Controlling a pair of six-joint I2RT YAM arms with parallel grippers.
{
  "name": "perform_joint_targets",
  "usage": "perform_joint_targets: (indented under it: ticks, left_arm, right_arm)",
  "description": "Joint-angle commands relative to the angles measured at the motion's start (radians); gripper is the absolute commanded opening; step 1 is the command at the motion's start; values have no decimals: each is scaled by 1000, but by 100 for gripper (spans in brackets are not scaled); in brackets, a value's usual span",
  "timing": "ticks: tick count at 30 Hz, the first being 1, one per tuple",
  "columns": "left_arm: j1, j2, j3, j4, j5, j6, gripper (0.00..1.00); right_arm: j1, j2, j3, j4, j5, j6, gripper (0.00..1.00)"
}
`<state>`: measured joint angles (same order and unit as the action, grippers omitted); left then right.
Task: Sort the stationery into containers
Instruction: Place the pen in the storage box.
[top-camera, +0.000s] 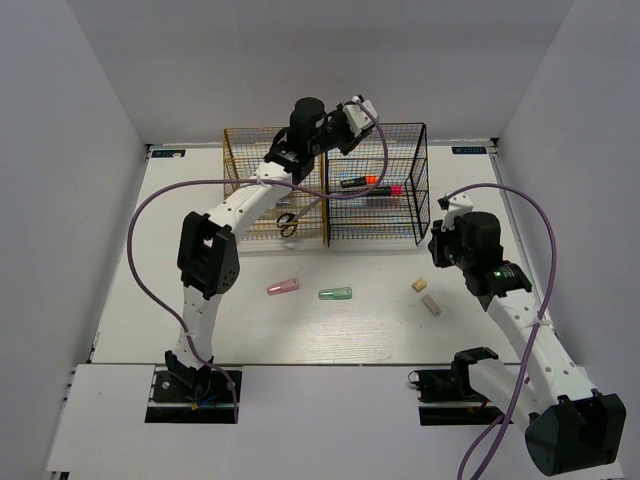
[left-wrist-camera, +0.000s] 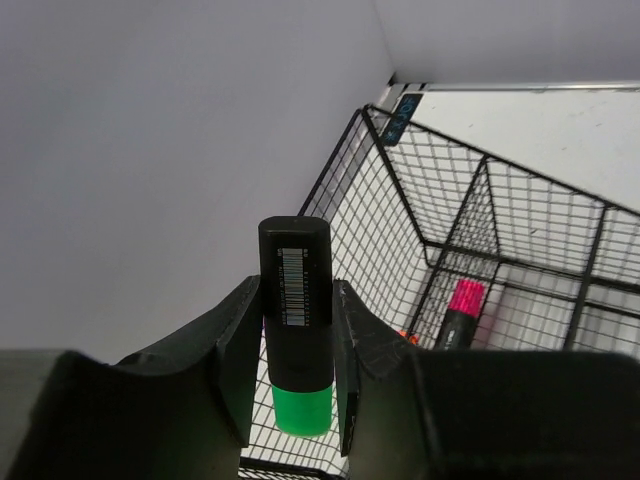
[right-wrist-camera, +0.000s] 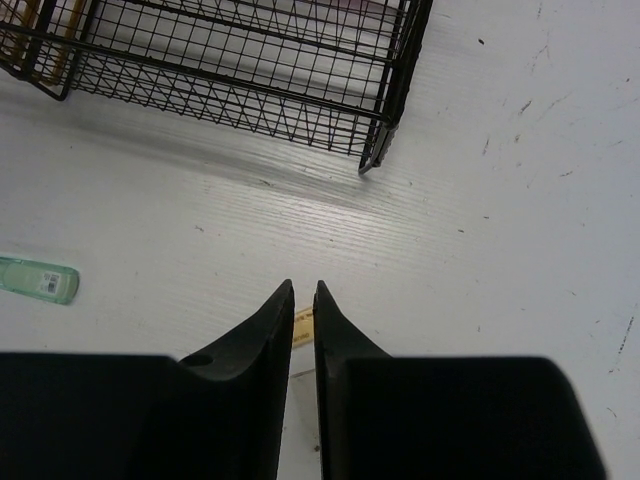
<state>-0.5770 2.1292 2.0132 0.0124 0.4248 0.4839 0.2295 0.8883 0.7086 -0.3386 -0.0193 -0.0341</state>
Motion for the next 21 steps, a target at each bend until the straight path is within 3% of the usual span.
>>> perform_joint_targets:
  ticks: [1,12,13,14,16,17,18,21]
  left_arm:
    - [0,31,50,24,-66,45,1]
    - [3,103,79,57,-141,33,2]
    - [2,98,75,61,-141,28,11]
    - [-1,92,58,73,-147,22,36]
    - [-3,74,33,75,-159,22,45]
    - [-4,68,30,74,-178,21,61]
    - [-6,64,29,74,-179,19,67]
    - [-7,41,22,69,-193,15,71]
  right_arm:
    - [-1,1,-4,44,1,-7,17]
    - [-1,1,-6,46,1,-12,23]
    - [-1,1,-6,46,1,-10,25]
    - [2,0,-5,44,-1,-10,25]
    - [-1,1,-6,46,-1,-10,26]
    - [-2,-3,-6,44,-2,-10,26]
    - [-1,1,-6,44,-5,-10,26]
    - [-1,-3,-8,44,-8,-9,30]
